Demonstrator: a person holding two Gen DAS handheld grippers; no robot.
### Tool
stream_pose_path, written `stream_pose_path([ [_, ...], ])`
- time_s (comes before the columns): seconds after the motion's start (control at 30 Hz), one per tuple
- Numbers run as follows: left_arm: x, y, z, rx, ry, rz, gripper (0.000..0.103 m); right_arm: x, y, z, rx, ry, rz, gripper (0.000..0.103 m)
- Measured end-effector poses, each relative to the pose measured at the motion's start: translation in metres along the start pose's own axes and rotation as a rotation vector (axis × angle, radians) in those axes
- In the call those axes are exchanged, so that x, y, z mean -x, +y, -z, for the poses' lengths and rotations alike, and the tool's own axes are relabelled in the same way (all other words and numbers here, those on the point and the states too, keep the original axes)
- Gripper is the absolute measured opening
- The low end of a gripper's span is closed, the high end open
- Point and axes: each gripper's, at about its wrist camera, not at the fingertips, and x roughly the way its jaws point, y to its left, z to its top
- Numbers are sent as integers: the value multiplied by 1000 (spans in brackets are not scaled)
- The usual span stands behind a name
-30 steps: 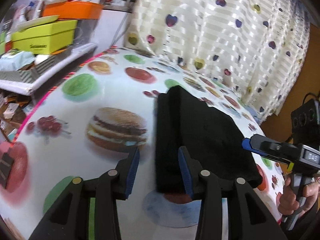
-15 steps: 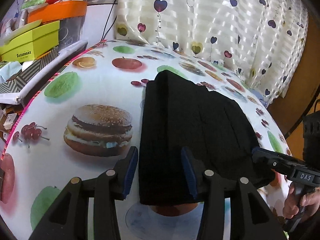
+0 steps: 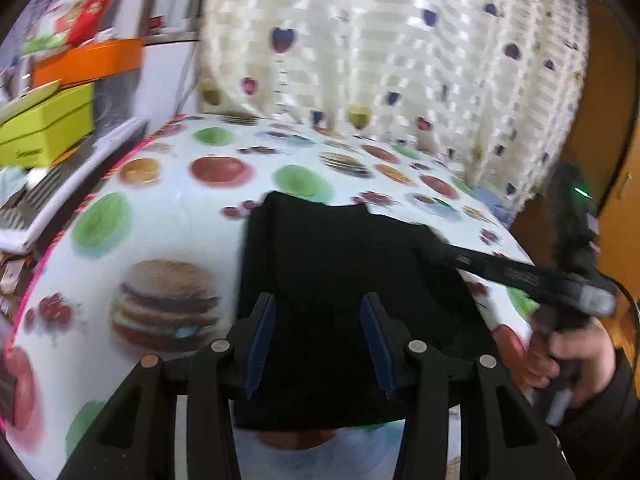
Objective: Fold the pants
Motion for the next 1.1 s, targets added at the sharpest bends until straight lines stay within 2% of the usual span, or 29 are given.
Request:
stream_pose_path([
  [0.1,-17,-6,4,-34,38,-4,48,-12,-14,-4,-36,18,30,1],
  [0.2,-33,0,12,-42,78,-56,49,-14,-26,-1,-63,17,16,0],
  [0.33,-33,6,10,-17,77,-30,49,-8,-29,-1,-68,19,24,0],
  [0.5,-32,2,11,-28,75,-38,48,17,-12,14,2,8,25,2],
  [0.6,-21,2,14,-17,66,-52,48,40,8,38,61,6,20,9],
  [0.7,-5,2,18,-12,37,-39,48,53,25,62,121,28,28,10],
  [0.87,10,-9,26,-42,9,7,48,49,35,83,191,41,77,12],
  [1.0,0,-18,35,-114,25,-55,49,46,33,83,176,58,89,12],
  [1.1,3,-18,35,-118,27,-60,49,49,39,85,198,59,129,15],
])
